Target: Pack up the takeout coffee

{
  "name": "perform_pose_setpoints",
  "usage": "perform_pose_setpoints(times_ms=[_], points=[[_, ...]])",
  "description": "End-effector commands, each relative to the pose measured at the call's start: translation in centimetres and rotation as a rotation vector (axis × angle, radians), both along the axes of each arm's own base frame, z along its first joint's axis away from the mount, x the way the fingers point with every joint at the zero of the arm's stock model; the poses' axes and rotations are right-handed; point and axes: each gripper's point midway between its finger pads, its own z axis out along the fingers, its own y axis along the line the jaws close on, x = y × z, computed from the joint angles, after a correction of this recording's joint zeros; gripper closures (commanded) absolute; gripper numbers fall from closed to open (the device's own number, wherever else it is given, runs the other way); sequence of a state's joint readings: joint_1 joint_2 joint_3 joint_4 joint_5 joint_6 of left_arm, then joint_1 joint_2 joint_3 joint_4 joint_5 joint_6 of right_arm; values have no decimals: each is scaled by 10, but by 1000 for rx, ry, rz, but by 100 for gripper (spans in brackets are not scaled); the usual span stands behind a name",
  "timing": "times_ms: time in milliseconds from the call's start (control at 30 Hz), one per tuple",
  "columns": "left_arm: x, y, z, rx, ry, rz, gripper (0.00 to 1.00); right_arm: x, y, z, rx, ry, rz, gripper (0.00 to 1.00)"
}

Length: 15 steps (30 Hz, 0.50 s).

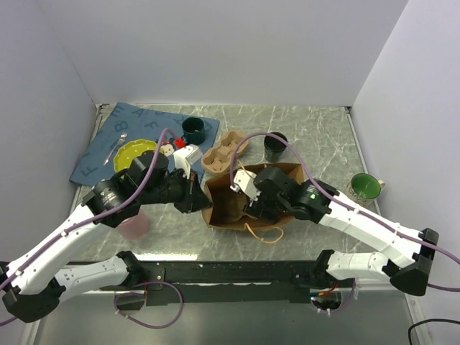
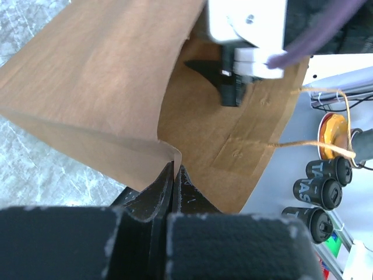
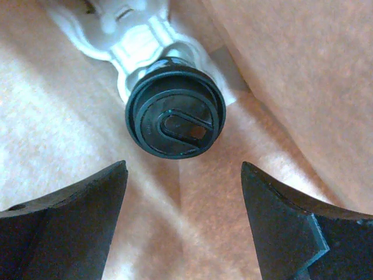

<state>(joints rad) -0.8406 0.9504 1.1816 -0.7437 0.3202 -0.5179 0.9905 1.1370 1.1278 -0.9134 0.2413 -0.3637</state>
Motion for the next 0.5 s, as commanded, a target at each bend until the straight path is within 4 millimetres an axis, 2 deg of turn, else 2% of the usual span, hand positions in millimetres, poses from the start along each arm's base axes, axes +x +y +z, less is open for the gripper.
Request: perform_pose_setpoints(times_ms=[0, 200, 467], points=[[4, -6, 27, -63, -14, -4, 99, -16, -3, 26, 64, 16, 35, 14], [13, -10, 40, -90, -5, 8, 99, -26, -1, 28, 41, 78, 87, 15], [19, -17, 36, -81, 54, -1, 99, -32, 2, 27, 55, 108, 103, 17]])
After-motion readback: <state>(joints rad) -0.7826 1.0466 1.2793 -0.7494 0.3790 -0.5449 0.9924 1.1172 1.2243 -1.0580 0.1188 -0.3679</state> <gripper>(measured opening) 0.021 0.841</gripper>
